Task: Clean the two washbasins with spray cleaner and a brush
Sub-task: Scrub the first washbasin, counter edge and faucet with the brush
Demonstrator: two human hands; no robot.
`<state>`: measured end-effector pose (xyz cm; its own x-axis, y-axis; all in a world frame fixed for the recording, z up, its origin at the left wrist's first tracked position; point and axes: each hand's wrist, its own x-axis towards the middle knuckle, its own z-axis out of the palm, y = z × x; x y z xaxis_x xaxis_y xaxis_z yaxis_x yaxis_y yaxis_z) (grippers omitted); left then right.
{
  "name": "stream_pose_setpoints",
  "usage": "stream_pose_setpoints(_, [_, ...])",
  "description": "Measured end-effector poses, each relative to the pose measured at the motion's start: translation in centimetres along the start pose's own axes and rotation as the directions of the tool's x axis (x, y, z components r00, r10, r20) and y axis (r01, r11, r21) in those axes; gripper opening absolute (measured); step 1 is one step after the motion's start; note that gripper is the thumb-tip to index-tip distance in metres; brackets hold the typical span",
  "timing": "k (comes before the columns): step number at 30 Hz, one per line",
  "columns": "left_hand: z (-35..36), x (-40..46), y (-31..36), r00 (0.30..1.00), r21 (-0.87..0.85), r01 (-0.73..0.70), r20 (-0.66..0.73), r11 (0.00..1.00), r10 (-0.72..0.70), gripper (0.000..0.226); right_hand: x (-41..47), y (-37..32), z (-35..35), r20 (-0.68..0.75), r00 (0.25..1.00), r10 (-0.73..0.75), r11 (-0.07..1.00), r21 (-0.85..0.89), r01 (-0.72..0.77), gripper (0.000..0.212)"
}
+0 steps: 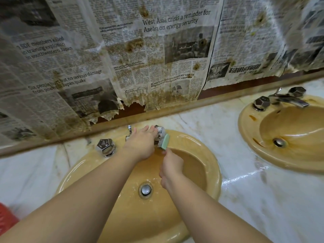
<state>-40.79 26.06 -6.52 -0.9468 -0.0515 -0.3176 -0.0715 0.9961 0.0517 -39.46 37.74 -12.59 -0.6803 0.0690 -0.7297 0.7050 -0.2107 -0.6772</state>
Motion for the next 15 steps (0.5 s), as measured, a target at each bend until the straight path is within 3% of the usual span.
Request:
stream_pose_setpoints(6, [0.3,0.2,-0.7,1.000,-0.034,-0.015,0.017,0.999,0.016,0.079,-0.1,-1.8,0.9,0.062,0.996,0.071,0.991,0.106,-0.077,0.021])
stream_pose_setpoints(9, [-0.5,0.1,-1.2,0.998,-0.100,-0.030,0.048,0.995,0.035,0.082,-2.1,-0.4,0.0,0.103,0.992,0.069,0.994,0.081,-0.077,0.024])
stream_pose_setpoints(11, [-1.1,-1.1,-1.3,0.998,-0.196,0.002,0.062,0.981,0.011,0.075,-3.2,0.9,-1.3,0.092,0.995,-0.031,0.999,-0.040,0.035,0.025])
stream_pose_setpoints(13, [-1.1,-2.6,-1.7,0.997,-0.265,0.062,-0.025,0.962,-0.071,0.063,-3.4,1.1,-2.9,0.134,0.951,-0.279,0.887,-0.344,0.309,0.029])
stream_pose_setpoints(15, [-0.5,-4.3,-2.0,0.983,-0.314,0.102,-0.115,0.944,-0.145,0.053,-2.9,0.1,-4.6,0.286,0.855,-0.431,0.593,-0.625,0.508,0.029])
